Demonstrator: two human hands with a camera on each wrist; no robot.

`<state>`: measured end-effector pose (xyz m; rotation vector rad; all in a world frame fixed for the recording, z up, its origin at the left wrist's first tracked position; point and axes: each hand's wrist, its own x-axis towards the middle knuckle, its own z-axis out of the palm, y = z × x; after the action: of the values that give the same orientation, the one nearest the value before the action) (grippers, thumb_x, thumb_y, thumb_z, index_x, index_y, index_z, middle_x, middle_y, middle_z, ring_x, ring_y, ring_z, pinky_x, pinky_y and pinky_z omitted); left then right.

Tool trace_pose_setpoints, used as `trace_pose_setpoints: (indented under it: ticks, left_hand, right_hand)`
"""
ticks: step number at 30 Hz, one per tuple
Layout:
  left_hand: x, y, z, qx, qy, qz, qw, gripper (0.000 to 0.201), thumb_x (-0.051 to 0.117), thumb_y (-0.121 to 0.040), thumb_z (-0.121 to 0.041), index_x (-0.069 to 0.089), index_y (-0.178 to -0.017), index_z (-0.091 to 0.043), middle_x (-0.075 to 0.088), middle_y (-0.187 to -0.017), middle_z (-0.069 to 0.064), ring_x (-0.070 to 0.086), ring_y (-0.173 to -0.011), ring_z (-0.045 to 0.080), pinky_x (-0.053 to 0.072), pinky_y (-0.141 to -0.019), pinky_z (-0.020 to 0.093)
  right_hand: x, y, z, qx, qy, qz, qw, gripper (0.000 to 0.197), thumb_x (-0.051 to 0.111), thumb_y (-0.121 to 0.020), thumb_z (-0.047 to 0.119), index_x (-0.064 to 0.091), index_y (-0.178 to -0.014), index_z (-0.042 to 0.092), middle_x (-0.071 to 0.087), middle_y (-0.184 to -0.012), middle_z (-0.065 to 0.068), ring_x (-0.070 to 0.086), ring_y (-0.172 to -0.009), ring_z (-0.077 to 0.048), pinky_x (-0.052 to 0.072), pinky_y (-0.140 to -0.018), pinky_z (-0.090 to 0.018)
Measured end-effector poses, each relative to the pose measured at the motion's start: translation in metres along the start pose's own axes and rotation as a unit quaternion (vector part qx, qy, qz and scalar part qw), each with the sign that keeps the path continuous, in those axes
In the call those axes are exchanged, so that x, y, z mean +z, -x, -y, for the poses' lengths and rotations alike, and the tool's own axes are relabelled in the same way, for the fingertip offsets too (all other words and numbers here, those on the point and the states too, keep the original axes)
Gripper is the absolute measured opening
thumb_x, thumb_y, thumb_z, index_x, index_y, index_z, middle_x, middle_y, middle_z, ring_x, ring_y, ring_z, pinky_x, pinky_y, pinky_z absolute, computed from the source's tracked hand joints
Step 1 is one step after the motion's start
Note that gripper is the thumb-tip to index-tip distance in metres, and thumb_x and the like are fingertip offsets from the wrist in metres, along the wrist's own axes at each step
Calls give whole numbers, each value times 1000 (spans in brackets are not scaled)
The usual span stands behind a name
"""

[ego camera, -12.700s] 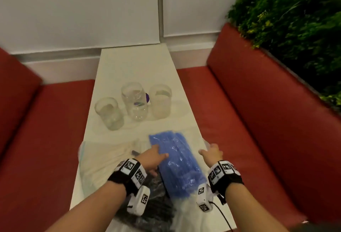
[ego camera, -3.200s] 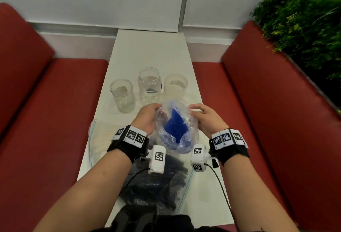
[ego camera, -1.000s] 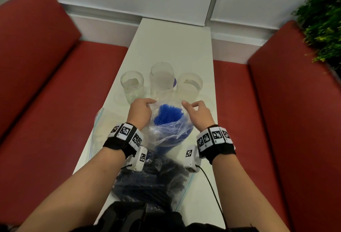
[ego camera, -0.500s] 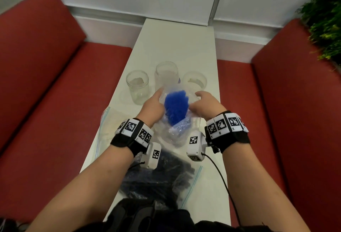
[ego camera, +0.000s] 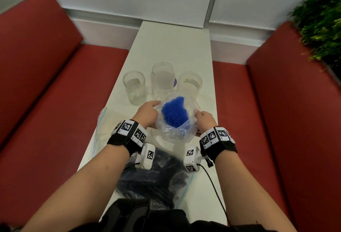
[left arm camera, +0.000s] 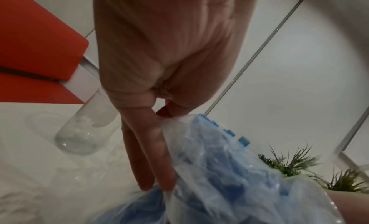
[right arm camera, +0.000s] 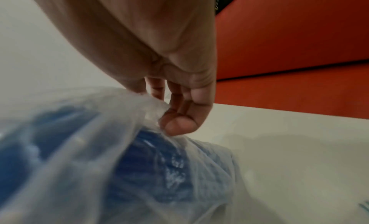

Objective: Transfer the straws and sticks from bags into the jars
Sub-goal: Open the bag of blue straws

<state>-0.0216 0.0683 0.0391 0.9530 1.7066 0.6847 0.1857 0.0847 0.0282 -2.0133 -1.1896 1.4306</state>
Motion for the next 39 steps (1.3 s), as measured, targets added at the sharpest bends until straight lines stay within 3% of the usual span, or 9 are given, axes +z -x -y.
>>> trace_pose_setpoints:
  ticks: [4,7,11,15,18,23,28,33,39]
  left_hand:
    - [1,2,-8,8,66,-29,997,73,31,-89,11,48,-149,-28,49,-146,4,67,-100,34,59,-52,33]
    - [2,6,-17,20,107,-21,994,76,31,-90,11,44,-149,-35,51,-123,-9,67,-91,23,57,-49,29]
    - [2,7,-22,19,82,67,994,74,33,-92,10,40,-153,-32,58,-135,4,76,-83,22,61,-59,35]
    - [4,5,-18,1,58,107,993,77,34,-93,15,36,-156,-29,46,-152,10,75,-95,26,63,-64,37]
    - [6,3,-11,13,38,98,994,76,35,-93,14,38,-155,-31,39,-156,12,70,-105,26,64,-71,40]
    - [5,0,-12,-22,134,78,988,86,61,-88,-7,19,-160,-29,56,-138,12,77,-75,15,60,-60,27]
    - [6,1,-25,-51,172,130,975,110,65,-83,-8,-10,-160,-34,75,-114,5,74,-102,23,62,-79,35]
    - [13,13,-34,-70,139,203,967,116,60,-87,4,-21,-153,-47,31,-159,12,72,-103,36,62,-73,44]
    - [22,7,-20,-45,201,184,961,110,49,-86,21,0,-158,-45,47,-145,21,71,-104,30,62,-83,44]
  right_hand:
    - [-14,3,6,39,-111,119,986,61,54,-92,66,63,-109,8,76,-101,-14,74,-92,-31,63,-78,-45]
    - [-22,3,10,11,-248,170,954,17,65,-93,10,62,-107,1,72,-102,-20,74,-87,-29,60,-86,-47]
    - [-23,2,9,1,-321,164,933,37,41,-89,-22,61,-114,-2,72,-94,-21,74,-78,-27,61,-69,-39]
    - [-13,1,-2,32,-387,133,912,43,37,-94,-20,57,-125,2,69,-103,-19,71,-86,-25,62,-75,-41]
    - [-5,-7,-4,23,-243,72,967,38,42,-95,-10,56,-123,13,66,-117,-20,70,-96,-31,60,-83,-46]
    - [-19,-8,9,72,-130,89,985,50,65,-92,44,44,-128,17,62,-111,-15,69,-84,-29,58,-63,-38]
    - [-26,-3,13,36,-359,159,919,31,56,-86,-19,52,-111,-1,62,-118,-30,72,-95,-41,61,-71,-48]
    - [-21,2,10,10,-444,216,869,35,53,-95,-14,55,-129,-4,70,-116,-24,72,-103,-33,62,-73,-42]
    - [-12,6,-2,20,-436,215,874,41,57,-89,-15,58,-126,2,69,-121,-23,72,-102,-35,62,-71,-47]
